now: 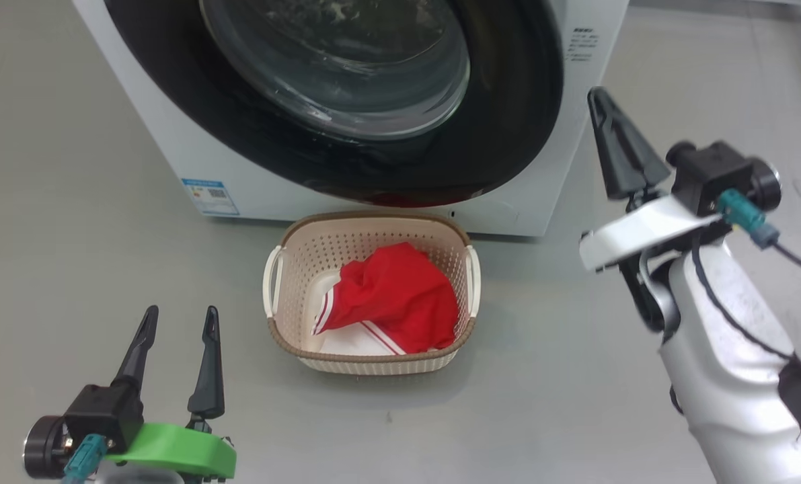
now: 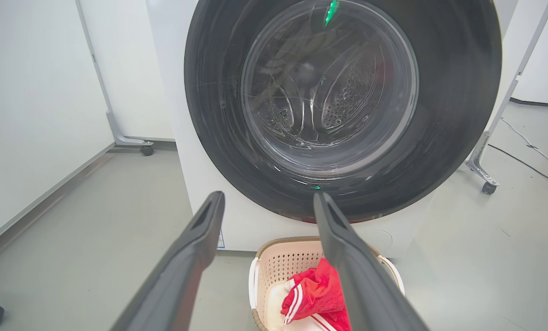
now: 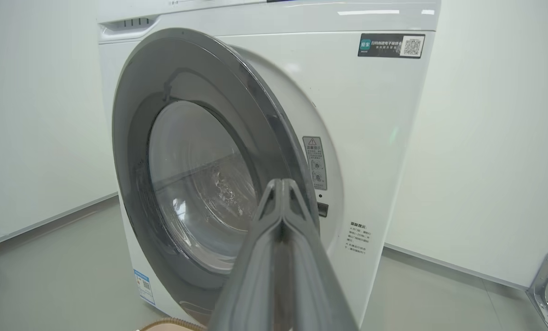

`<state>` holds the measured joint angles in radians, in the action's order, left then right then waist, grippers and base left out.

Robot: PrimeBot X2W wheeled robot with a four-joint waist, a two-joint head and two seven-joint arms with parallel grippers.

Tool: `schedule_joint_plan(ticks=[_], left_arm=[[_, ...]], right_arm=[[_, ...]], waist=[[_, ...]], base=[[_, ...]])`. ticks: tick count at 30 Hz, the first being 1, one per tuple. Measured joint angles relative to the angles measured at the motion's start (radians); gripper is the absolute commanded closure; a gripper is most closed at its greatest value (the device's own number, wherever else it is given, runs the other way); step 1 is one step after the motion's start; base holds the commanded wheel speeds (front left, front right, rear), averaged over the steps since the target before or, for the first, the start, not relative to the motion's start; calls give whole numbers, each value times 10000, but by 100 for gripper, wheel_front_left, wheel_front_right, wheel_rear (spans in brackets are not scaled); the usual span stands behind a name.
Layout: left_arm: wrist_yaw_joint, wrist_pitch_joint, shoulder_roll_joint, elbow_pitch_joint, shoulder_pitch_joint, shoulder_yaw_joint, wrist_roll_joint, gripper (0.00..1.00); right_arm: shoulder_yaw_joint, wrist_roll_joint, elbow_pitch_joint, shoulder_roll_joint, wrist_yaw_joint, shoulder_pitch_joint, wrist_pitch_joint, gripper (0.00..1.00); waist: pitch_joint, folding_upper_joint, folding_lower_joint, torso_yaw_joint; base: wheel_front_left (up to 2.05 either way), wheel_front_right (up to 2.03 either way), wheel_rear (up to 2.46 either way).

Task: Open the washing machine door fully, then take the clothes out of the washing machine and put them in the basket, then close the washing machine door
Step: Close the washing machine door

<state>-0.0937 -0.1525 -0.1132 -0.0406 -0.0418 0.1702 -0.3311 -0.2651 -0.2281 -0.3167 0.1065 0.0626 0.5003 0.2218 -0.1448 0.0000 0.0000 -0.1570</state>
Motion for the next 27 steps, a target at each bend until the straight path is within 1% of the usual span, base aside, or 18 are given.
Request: schedule_joint_plan(ticks=[4,9,13,15,17,21,24,27], left_arm=[[35,-61,50,13,189,77,-27,0],[211,-92,96,42,520,297,-27,0],[297,-174,198,142,836,418,-33,0],[374,-178,303,255,1017,529,-48,0],[389,-280,357,316,1169,606,-48,0],[458,-389,366,393,1367,612,-50,0],[460,-470,382,510,1461,604,-86,0],[458,-523,412,612,1474,594,-132,0]], right_arm=[[2,-92,-247,-19,161,938,-209,100],[8,-180,-698,-15,245,1949,-499,100],[19,-182,-1172,178,330,2616,-752,100],[46,-199,-1409,257,334,2921,-813,100],[56,-255,-1626,332,412,3180,-907,100],[88,-278,-1973,506,422,3652,-936,100],[132,-347,-2153,543,500,3970,-932,100],[161,-355,-2303,575,510,4260,-932,100]], waist=[[-349,0,0,-286],[-792,0,1,-648],[-1119,0,1,-950],[-1271,0,0,-1105],[-1412,0,1,-1263],[-1676,0,1,-1541],[-1859,0,1,-1691],[-2024,0,1,-1789]], base=[[0,0,0],[0,0,0],[0,0,0],[0,0,0],[0,0,0],[0,0,0],[0,0,0],[0,0,0]])
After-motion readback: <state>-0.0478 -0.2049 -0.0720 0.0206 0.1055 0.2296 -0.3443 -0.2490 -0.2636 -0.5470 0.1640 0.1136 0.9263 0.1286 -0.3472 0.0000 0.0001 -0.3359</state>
